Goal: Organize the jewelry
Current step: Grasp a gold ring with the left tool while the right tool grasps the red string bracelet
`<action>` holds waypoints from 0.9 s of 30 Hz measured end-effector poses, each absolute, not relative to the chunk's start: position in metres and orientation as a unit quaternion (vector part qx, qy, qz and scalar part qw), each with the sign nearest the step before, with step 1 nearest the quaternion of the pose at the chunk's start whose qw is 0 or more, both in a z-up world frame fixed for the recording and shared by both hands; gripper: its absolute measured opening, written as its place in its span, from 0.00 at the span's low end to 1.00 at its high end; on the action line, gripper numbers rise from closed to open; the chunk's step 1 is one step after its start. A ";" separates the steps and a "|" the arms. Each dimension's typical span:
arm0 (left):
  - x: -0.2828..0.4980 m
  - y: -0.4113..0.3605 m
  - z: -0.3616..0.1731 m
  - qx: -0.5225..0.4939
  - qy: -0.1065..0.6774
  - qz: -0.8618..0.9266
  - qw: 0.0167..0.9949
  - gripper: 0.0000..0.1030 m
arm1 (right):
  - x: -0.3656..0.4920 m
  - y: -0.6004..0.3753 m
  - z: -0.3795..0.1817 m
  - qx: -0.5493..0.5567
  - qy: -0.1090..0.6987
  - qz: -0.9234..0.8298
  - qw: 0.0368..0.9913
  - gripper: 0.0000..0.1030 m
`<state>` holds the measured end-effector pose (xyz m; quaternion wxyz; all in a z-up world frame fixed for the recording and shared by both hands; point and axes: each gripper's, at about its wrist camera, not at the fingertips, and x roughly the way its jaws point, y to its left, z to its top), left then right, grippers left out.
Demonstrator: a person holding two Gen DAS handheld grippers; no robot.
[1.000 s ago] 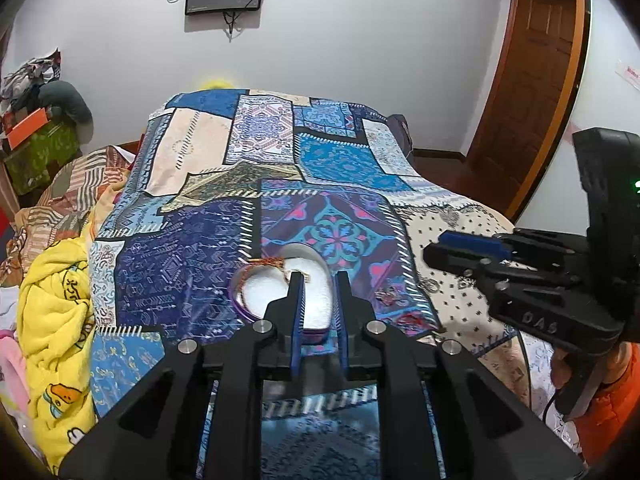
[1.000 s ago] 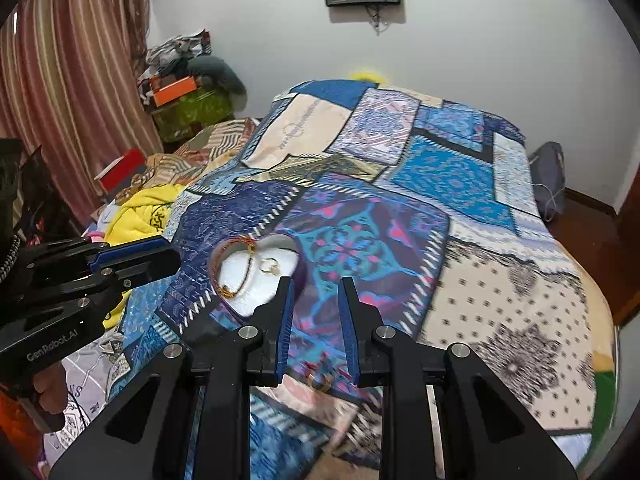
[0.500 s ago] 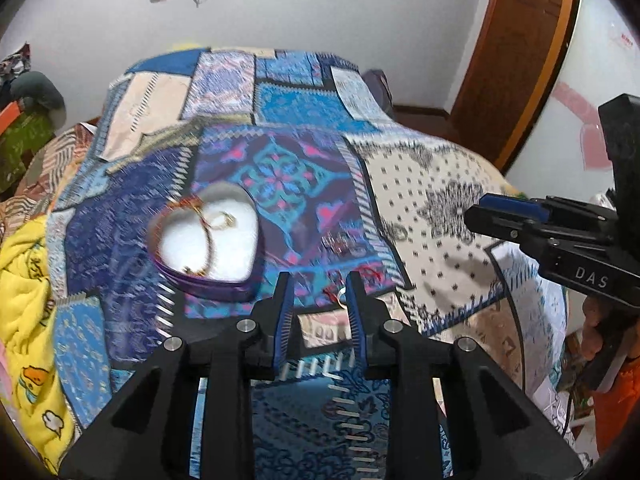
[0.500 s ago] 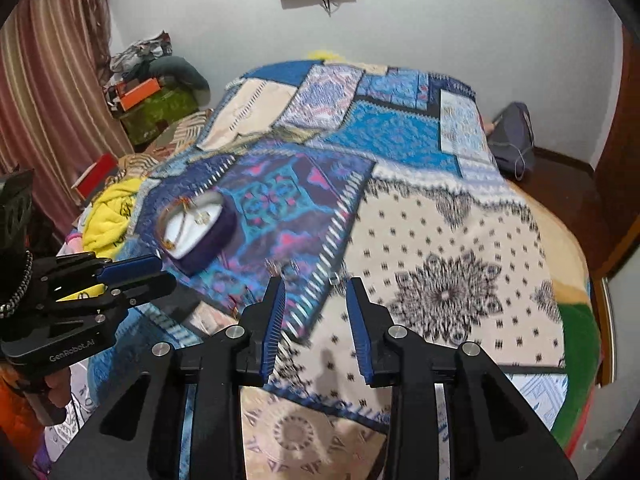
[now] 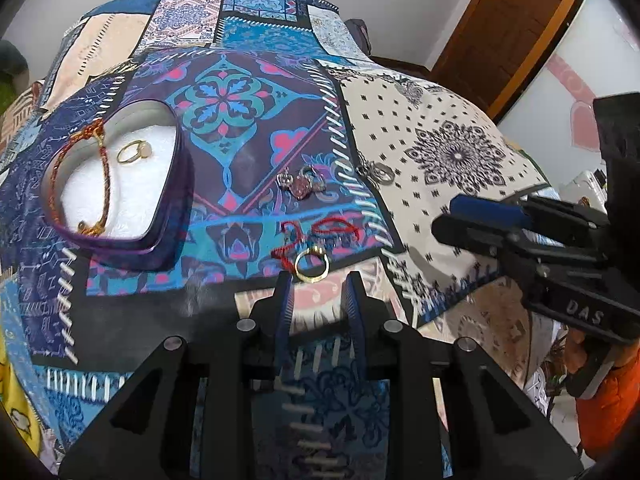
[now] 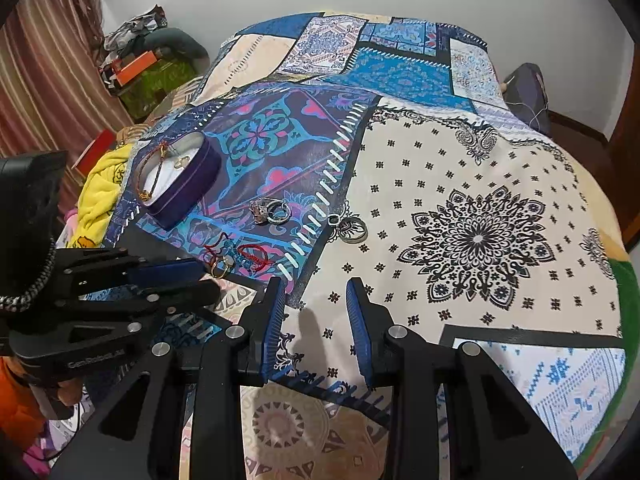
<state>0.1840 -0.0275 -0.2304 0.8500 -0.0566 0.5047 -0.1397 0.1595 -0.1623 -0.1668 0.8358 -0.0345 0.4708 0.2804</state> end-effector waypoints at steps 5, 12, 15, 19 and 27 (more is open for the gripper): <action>0.197 -0.027 -0.235 -0.060 0.501 -0.143 0.851 0.25 | 0.164 -0.162 -0.169 -0.030 0.473 0.288 0.832 0.28; 0.195 -0.035 -0.237 -0.012 0.485 -0.135 0.864 0.18 | 0.170 -0.153 -0.175 -0.030 0.480 0.301 0.824 0.28; 0.192 -0.031 -0.235 -0.014 0.484 -0.136 0.864 0.18 | 0.170 -0.146 -0.177 -0.036 0.483 0.311 0.818 0.28; 0.182 -0.020 -0.230 -0.026 0.482 -0.136 0.865 0.18 | 0.171 -0.131 -0.180 -0.046 0.484 0.325 0.811 0.28; 0.167 0.006 -0.221 -0.036 0.472 -0.112 0.874 0.18 | 0.176 -0.101 -0.189 -0.095 0.486 0.336 0.801 0.31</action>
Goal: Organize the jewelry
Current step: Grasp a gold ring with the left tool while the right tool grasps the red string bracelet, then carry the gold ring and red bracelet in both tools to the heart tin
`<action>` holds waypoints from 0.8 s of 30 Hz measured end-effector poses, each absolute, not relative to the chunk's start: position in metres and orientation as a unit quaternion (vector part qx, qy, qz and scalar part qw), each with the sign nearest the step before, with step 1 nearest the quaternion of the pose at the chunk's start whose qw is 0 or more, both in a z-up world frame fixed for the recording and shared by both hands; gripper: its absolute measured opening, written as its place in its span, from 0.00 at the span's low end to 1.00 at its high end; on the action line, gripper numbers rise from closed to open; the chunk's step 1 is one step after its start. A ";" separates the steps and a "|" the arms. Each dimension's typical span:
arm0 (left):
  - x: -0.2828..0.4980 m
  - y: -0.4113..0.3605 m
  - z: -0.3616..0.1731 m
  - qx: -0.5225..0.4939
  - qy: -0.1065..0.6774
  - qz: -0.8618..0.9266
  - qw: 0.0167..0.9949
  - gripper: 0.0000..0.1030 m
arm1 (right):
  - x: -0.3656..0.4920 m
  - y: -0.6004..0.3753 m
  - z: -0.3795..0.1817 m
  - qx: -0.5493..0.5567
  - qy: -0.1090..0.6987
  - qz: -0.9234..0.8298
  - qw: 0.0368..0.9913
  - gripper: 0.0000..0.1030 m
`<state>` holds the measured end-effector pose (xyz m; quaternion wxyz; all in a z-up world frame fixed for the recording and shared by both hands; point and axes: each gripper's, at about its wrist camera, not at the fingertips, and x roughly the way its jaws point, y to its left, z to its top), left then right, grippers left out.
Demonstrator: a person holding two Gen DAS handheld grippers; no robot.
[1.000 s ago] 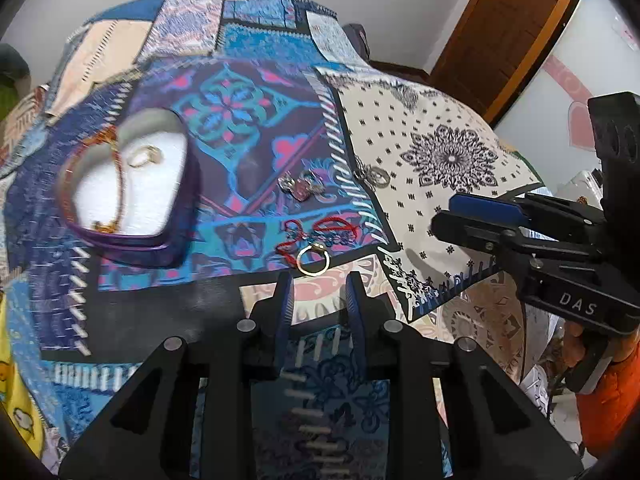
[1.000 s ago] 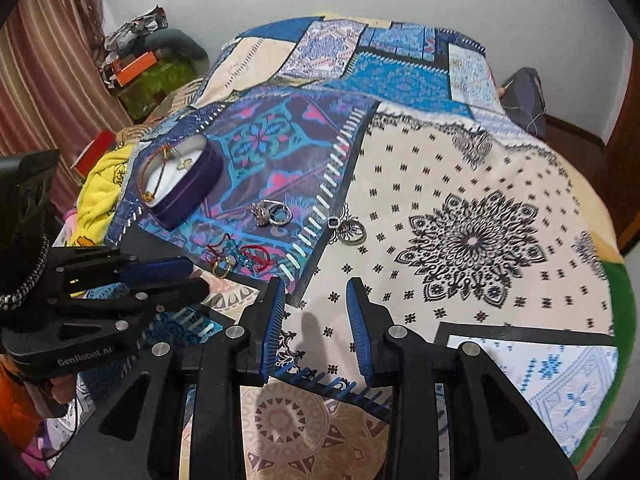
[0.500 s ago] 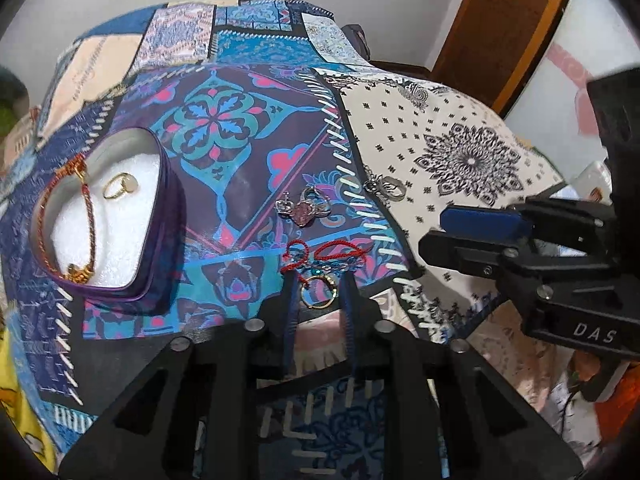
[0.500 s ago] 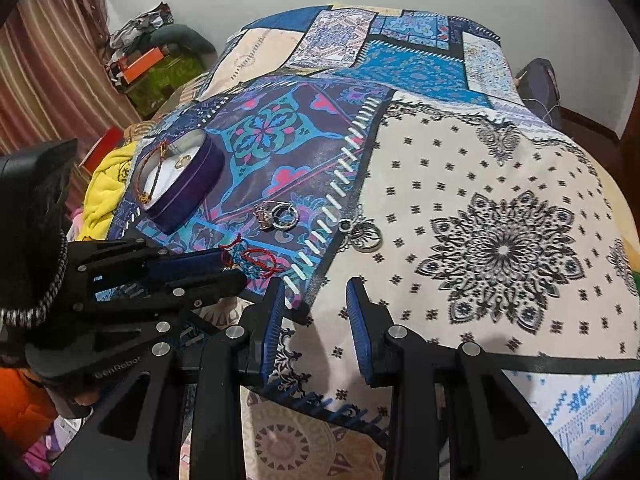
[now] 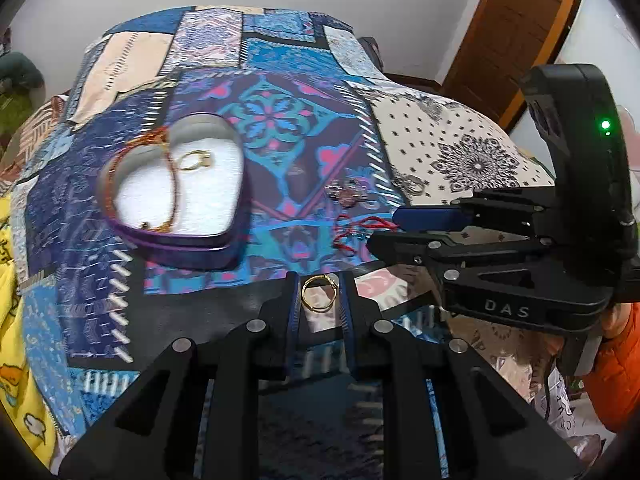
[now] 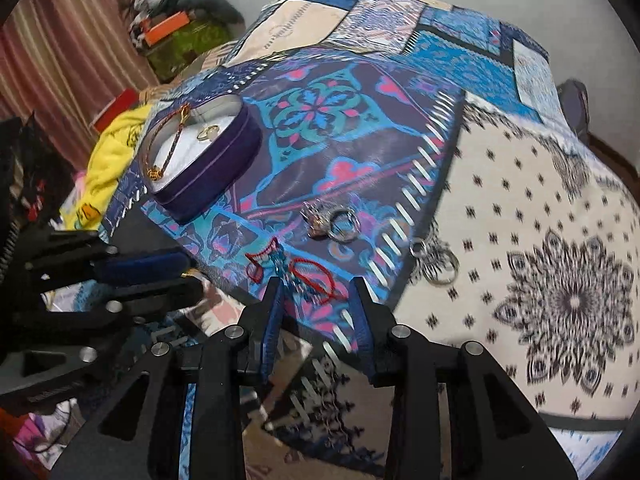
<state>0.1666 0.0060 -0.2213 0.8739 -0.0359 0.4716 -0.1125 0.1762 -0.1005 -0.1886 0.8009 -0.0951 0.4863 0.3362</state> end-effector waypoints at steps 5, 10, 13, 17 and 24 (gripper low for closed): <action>0.164 0.014 -0.219 -0.042 0.466 -0.099 0.878 0.18 | 0.175 -0.096 -0.192 -0.103 0.473 0.332 0.809 0.21; 0.161 0.017 -0.211 -0.044 0.457 -0.095 0.883 0.18 | 0.176 -0.098 -0.190 -0.078 0.486 0.335 0.804 0.07; 0.159 0.017 -0.204 -0.046 0.448 -0.094 0.888 0.18 | 0.173 -0.099 -0.186 -0.067 0.485 0.336 0.805 0.07; 0.153 0.019 -0.190 -0.047 0.432 -0.091 0.896 0.18 | 0.164 -0.100 -0.168 -0.060 0.466 0.338 0.816 0.07; 0.142 0.028 -0.163 -0.047 0.400 -0.073 0.912 0.10 | 0.157 -0.101 -0.127 -0.052 0.421 0.347 0.836 0.07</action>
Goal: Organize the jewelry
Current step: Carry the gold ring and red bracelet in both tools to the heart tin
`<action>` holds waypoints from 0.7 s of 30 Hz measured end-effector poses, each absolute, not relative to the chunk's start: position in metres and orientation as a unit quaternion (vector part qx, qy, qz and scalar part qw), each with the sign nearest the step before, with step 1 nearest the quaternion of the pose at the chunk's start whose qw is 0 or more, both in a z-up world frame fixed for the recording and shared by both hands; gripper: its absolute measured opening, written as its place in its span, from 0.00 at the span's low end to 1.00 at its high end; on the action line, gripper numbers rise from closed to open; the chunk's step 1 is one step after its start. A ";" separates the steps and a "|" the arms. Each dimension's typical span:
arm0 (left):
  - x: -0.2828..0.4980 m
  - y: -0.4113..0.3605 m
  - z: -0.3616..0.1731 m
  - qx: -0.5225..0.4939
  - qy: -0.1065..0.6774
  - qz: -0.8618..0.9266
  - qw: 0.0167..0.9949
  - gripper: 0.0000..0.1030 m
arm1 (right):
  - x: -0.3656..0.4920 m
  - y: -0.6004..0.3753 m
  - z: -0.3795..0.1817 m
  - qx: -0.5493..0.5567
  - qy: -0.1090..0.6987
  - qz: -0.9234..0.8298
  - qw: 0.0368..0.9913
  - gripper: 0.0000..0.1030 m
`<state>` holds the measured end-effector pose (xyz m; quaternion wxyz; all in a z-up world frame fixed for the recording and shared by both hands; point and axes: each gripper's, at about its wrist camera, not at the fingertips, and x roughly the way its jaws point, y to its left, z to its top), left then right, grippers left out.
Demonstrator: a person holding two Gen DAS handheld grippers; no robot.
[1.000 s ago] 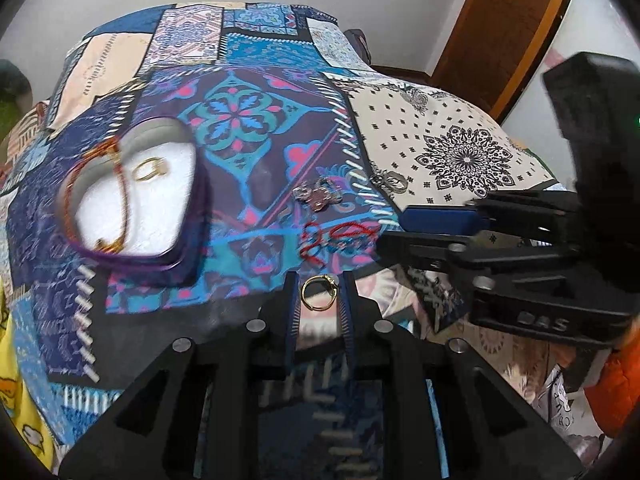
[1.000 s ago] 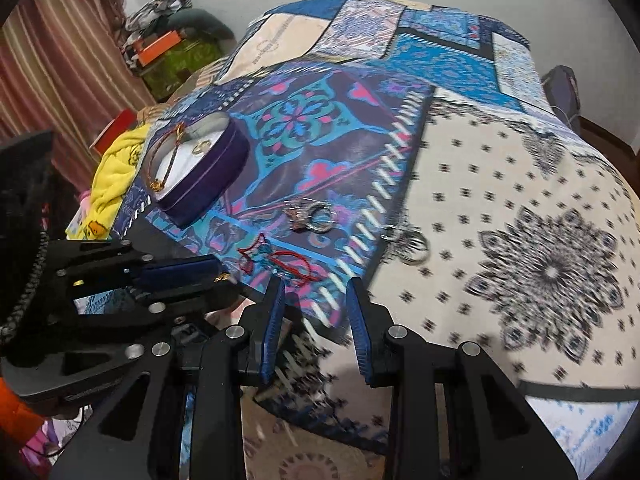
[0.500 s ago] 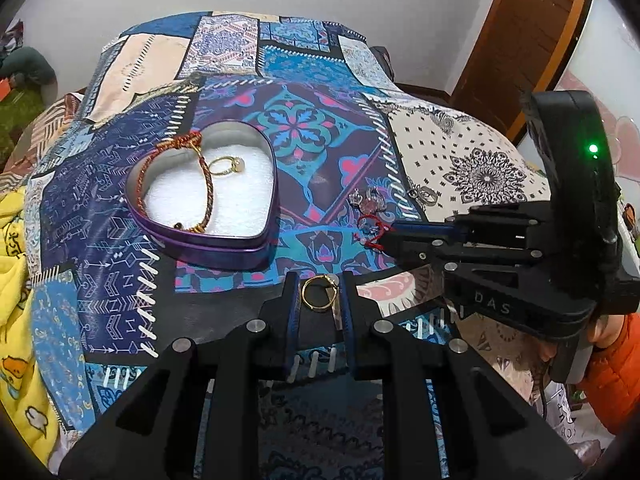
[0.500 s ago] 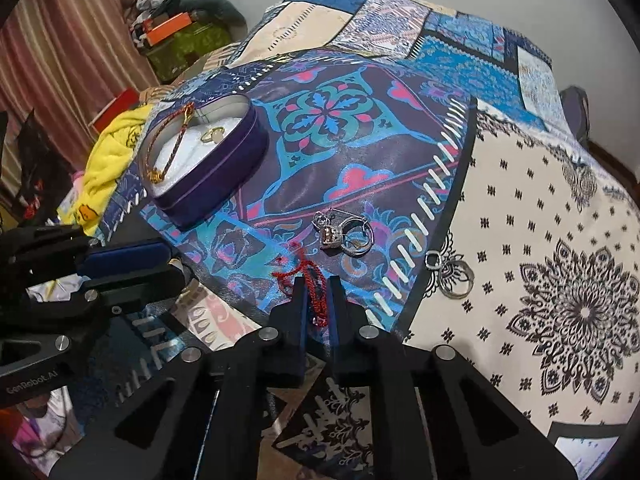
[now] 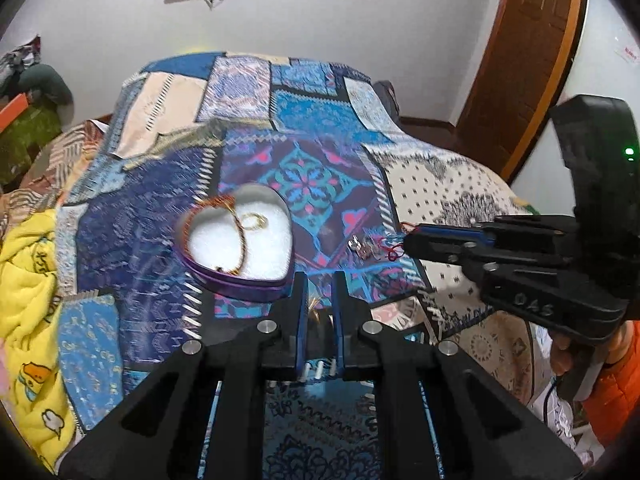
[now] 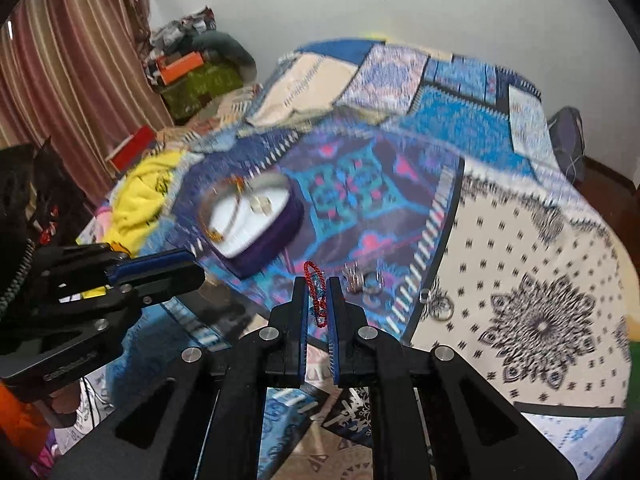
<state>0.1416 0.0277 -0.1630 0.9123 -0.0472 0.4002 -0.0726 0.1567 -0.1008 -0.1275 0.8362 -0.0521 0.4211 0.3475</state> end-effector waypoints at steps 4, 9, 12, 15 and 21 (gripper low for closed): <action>0.136 0.036 -0.149 -0.053 0.382 -0.061 0.921 0.10 | 0.153 -0.098 -0.111 -0.044 0.401 0.351 0.845 0.07; 0.132 0.044 -0.141 -0.059 0.378 -0.063 0.922 0.10 | 0.150 -0.098 -0.094 -0.039 0.376 0.353 0.856 0.07; 0.133 0.044 -0.150 -0.057 0.398 -0.067 0.913 0.16 | 0.150 -0.100 -0.091 -0.036 0.370 0.352 0.859 0.07; 0.139 0.044 -0.174 -0.060 0.430 -0.067 0.898 0.35 | 0.152 -0.102 -0.094 -0.034 0.374 0.350 0.858 0.07; 0.157 0.042 -0.215 -0.075 0.473 -0.060 0.876 0.35 | 0.155 -0.104 -0.104 -0.037 0.387 0.347 0.853 0.07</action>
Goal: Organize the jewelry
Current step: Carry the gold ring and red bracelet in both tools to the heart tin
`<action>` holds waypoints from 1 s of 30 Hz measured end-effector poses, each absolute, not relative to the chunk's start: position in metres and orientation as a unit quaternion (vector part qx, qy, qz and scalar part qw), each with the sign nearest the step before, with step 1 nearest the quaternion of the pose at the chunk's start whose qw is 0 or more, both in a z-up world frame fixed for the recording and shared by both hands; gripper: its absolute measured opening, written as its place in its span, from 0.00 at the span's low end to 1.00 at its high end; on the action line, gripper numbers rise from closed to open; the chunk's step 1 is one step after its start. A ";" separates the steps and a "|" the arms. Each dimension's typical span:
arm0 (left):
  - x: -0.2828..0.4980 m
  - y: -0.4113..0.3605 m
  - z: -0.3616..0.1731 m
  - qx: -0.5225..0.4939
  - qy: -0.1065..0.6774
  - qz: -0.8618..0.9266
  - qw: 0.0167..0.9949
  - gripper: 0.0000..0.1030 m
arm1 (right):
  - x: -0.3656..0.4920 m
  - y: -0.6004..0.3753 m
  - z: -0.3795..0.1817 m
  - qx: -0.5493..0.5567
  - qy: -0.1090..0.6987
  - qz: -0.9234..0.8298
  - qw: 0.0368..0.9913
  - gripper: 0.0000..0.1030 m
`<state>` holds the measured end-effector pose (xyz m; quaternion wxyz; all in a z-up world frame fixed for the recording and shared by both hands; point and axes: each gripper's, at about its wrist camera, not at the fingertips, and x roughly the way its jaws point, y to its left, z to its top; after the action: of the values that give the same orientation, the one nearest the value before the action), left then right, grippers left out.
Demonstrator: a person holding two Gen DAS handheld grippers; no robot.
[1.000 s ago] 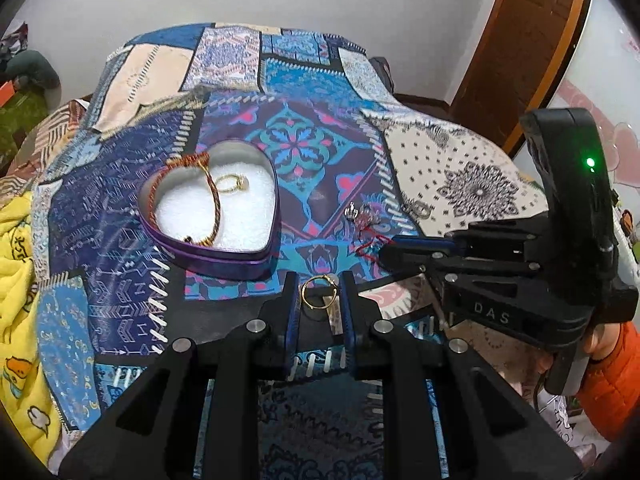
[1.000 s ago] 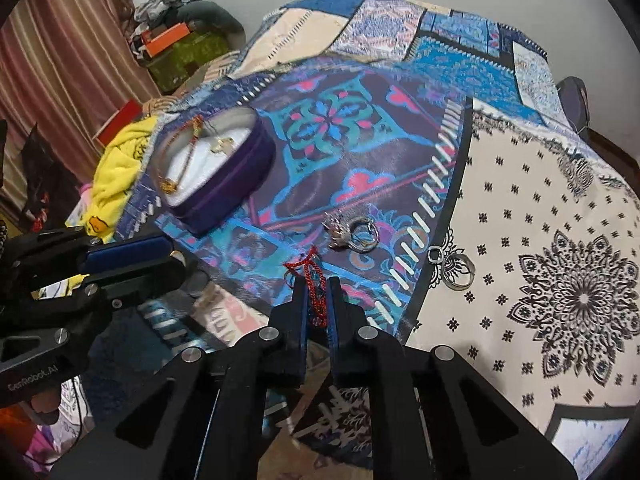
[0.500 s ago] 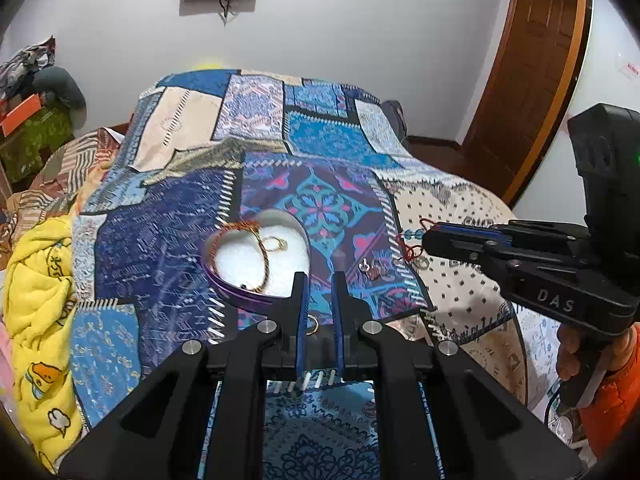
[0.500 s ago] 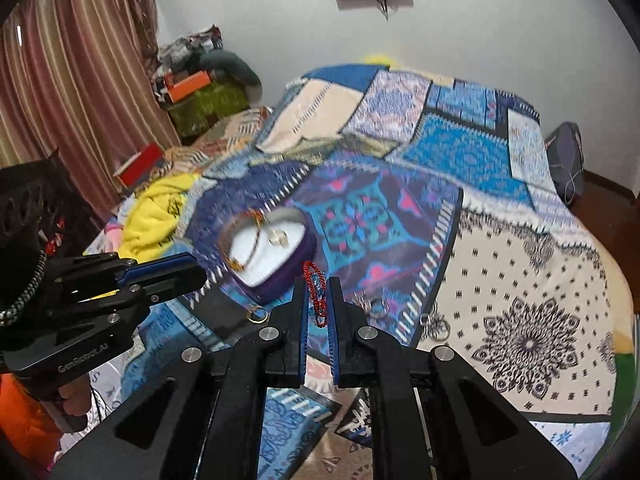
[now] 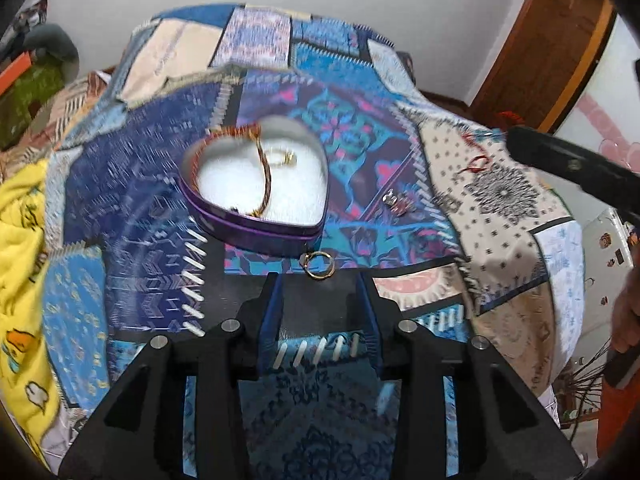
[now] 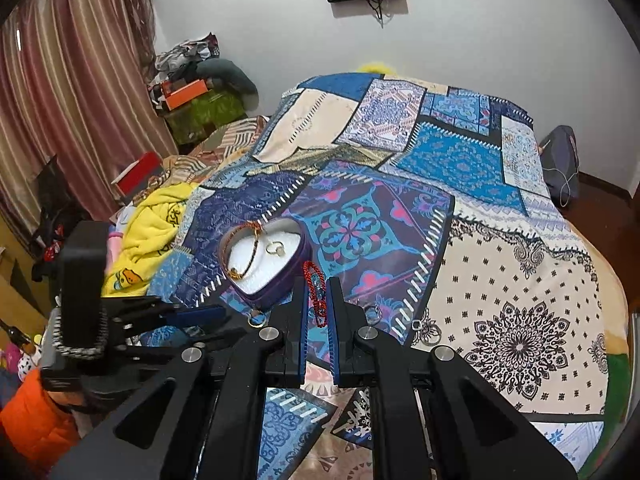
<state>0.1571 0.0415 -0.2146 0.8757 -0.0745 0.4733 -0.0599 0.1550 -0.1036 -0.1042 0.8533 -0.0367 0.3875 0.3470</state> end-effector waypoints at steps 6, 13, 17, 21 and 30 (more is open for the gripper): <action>0.170 0.035 -0.227 -0.057 0.473 -0.049 0.878 0.35 | 0.160 -0.106 -0.107 -0.032 0.390 0.347 0.852 0.07; 0.169 0.029 -0.231 -0.027 0.459 -0.035 0.887 0.26 | 0.163 -0.105 -0.108 -0.024 0.392 0.351 0.850 0.07; 0.166 0.030 -0.229 -0.029 0.461 -0.041 0.886 0.18 | 0.163 -0.103 -0.107 -0.024 0.392 0.354 0.849 0.07; 0.160 0.031 -0.224 -0.031 0.460 -0.042 0.886 0.18 | 0.164 -0.099 -0.102 -0.022 0.388 0.358 0.849 0.07; 0.145 0.061 -0.186 -0.058 0.420 -0.028 0.905 0.18 | 0.165 -0.076 -0.084 -0.024 0.365 0.383 0.849 0.07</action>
<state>0.1455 0.0611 -0.1863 0.9050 -0.0583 0.4204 -0.0280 0.1650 -0.0757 -0.0839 0.8486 -0.0238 0.3647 0.3826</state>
